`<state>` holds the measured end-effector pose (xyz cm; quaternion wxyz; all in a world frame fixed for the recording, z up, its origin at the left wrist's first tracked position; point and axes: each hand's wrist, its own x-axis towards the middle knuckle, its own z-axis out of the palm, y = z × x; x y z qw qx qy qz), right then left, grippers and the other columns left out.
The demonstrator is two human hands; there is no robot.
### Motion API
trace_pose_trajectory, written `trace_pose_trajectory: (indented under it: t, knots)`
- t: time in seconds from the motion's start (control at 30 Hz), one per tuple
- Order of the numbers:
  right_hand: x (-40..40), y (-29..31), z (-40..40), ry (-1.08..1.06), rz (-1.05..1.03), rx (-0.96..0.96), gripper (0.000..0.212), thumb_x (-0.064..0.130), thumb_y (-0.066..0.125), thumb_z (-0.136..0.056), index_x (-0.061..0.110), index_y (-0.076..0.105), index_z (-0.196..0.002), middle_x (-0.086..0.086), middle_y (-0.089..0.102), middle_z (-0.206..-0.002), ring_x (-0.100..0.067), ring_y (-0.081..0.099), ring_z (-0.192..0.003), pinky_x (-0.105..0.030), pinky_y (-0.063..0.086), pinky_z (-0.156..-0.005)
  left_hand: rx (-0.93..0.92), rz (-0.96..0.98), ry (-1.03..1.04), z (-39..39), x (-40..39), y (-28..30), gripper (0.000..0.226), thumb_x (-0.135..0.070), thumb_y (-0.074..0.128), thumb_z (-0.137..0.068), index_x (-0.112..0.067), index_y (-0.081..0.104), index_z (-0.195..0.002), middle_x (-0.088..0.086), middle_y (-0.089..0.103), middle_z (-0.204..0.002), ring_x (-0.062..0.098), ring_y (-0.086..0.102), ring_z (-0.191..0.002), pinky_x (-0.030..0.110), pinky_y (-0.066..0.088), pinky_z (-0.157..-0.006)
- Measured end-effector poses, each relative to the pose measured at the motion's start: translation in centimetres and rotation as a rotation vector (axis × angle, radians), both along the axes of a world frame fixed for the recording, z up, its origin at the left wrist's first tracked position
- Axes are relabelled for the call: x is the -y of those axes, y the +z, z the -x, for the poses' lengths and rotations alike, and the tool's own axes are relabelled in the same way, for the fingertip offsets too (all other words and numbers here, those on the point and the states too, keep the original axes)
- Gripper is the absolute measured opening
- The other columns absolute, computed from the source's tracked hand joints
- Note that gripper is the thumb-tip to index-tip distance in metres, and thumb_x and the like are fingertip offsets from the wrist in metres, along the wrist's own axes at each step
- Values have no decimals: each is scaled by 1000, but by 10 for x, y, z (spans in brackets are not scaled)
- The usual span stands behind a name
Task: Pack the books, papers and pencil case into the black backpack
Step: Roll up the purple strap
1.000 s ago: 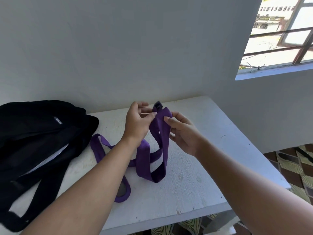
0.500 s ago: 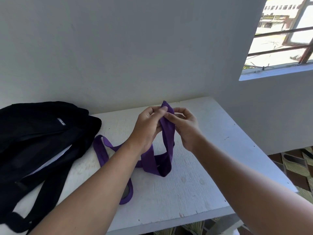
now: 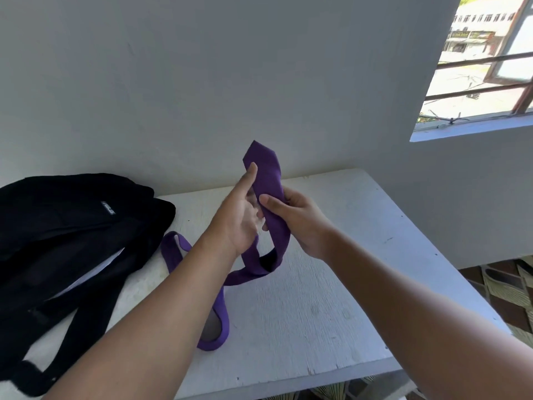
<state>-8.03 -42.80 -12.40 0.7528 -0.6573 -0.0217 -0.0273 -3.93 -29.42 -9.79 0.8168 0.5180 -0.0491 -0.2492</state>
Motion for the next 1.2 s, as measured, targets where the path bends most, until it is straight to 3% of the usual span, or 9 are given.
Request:
trace_pose_trajectory:
  t: [0.13,0.23,0.3,0.37,0.43,0.53,0.73,0.97,1.2]
  knots:
    - [-6,5,-4,4,21,-24,19,22,69,-101,3,71,-106,-11,72,-93,-21,70,-80,-40,57,-81,-1,-58,-147,12,-1,4,34,-42,57,-102,-20,70,-124,2,73,-103,10,68,-69,23,47,-59]
    - [-1,13,-3,150,-150,-103,18,15,69,-99,8,69,-116,-14,73,-94,-26,69,-80,-48,57,-90,107,-157,-12,5,3,17,26,-33,51,-106,-23,71,-119,8,73,-107,14,58,-55,20,36,-41]
    - [-3,16,0,271,-100,-114,26,4,70,-97,5,63,-122,-14,72,-93,-24,68,-74,-37,61,-77,81,-59,88,-8,1,27,23,-33,49,-107,-23,69,-104,16,75,-114,29,68,-78,29,52,-55]
    - [-7,11,5,354,-28,-150,28,-4,66,-95,2,57,-122,-14,71,-86,-19,65,-65,-28,58,-65,-13,158,209,-28,-6,37,26,-29,43,-109,-19,60,-92,13,77,-97,29,72,-83,35,56,-74]
    - [-8,7,9,371,32,-190,18,-5,61,-97,3,58,-114,-9,68,-78,-16,62,-61,-24,55,-63,-151,361,322,-46,-18,43,32,-25,41,-109,-18,55,-81,0,65,-64,15,60,-50,25,51,-58]
    - [1,9,5,282,479,-120,10,5,64,-92,2,62,-100,-4,62,-71,-16,60,-63,-29,53,-66,-162,401,506,-60,-39,43,35,-22,42,-109,-18,52,-75,-9,38,-49,8,29,-36,15,33,-42]
    - [46,-5,-2,-150,1027,-122,13,20,61,-92,27,62,-82,3,63,-69,-17,58,-58,-25,41,-48,-77,416,874,-81,-107,71,30,-13,30,-104,-21,44,-78,-8,29,-53,11,28,-32,14,26,-42]
    - [67,-34,-1,-566,1190,-139,28,9,49,-91,31,61,-104,4,60,-93,-27,57,-82,-35,38,-62,52,220,1178,-88,-136,55,17,-11,32,-95,-14,48,-89,-5,32,-55,16,28,-45,22,25,-50]
    - [50,-31,-5,-264,1108,-225,26,10,47,-87,26,67,-89,0,69,-80,-25,64,-73,-33,48,-58,167,-274,840,-89,-112,-2,15,-17,41,-101,-18,51,-91,3,45,-65,14,36,-43,22,31,-43]
